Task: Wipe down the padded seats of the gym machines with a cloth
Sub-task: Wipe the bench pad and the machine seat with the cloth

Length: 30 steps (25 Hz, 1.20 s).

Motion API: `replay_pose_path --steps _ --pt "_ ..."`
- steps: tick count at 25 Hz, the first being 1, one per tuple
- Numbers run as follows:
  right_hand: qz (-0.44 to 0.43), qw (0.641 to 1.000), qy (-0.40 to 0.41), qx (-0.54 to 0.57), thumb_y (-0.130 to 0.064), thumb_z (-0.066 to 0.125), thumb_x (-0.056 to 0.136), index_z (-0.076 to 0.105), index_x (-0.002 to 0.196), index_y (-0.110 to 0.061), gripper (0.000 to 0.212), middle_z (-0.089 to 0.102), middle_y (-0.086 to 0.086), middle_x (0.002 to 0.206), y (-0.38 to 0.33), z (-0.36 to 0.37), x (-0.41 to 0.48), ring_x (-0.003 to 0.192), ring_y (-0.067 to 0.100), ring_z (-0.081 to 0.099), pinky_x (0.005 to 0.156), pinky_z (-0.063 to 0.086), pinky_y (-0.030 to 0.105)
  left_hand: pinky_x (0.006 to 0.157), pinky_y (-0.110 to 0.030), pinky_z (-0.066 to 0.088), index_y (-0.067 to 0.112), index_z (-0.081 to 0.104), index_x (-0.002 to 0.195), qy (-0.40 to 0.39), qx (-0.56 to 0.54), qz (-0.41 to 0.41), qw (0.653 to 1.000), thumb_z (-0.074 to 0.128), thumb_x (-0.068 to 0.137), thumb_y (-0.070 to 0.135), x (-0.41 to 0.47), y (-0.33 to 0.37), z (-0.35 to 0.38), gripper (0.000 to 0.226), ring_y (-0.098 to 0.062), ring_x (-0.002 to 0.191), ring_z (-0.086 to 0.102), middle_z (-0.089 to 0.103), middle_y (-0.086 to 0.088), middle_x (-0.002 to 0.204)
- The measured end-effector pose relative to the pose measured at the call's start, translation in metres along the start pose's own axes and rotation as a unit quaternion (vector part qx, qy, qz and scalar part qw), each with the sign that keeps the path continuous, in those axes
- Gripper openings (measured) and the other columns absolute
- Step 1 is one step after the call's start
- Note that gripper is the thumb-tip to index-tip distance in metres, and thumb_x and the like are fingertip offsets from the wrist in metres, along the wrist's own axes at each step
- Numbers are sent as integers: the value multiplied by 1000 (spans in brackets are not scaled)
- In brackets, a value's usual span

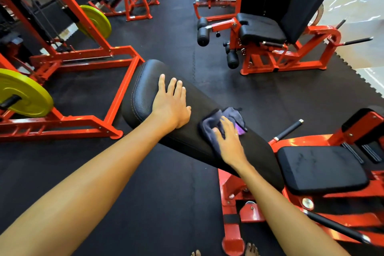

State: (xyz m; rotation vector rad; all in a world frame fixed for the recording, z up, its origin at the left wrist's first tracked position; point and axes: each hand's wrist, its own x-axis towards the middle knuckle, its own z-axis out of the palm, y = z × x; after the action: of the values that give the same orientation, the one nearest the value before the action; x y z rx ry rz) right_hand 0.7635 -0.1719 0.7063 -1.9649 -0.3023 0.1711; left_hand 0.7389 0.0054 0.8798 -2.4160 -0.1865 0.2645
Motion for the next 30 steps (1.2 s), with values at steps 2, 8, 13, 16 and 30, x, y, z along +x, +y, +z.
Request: replay_pose_path --steps 2,8,13,16,30 --pt "63 998 9 -16 -51 48 101 54 134 -28 40 51 -3 143 5 -1 20 138 25 41 115 34 48 120 -63 -10 6 2 161 -5 6 10 1000 9 107 50 0 0 -1 70 -33 156 -8 -3 -14 169" --pt "35 999 3 -16 -58 43 100 48 142 -35 48 43 -6 154 -62 23 -3 147 25 30 117 30 49 120 -63 -10 7 2 161 -18 12 29 999 9 107 50 0 0 -1 69 -35 156 -8 -4 -13 170" --pt "107 989 94 -41 -47 50 102 53 140 -28 42 50 2 149 -10 7 -39 145 28 36 116 31 45 121 -63 -10 9 3 162 -26 -2 71 997 9 107 47 -4 1 -2 67 -32 156 -7 -3 -12 170" --pt "185 977 87 -61 -46 39 103 58 108 -27 27 55 12 140 -18 9 -26 141 41 35 117 22 58 120 -64 -9 9 3 162 -29 3 76 997 9 107 47 -5 -2 -3 67 -34 156 -7 -2 -12 170" --pt "233 949 208 -48 -51 17 105 47 146 -23 57 40 12 157 -9 39 -59 150 43 18 124 1 52 119 -66 -11 10 7 162 -36 -5 104 994 10 108 44 -7 0 -9 64 -34 156 -4 2 -11 170"
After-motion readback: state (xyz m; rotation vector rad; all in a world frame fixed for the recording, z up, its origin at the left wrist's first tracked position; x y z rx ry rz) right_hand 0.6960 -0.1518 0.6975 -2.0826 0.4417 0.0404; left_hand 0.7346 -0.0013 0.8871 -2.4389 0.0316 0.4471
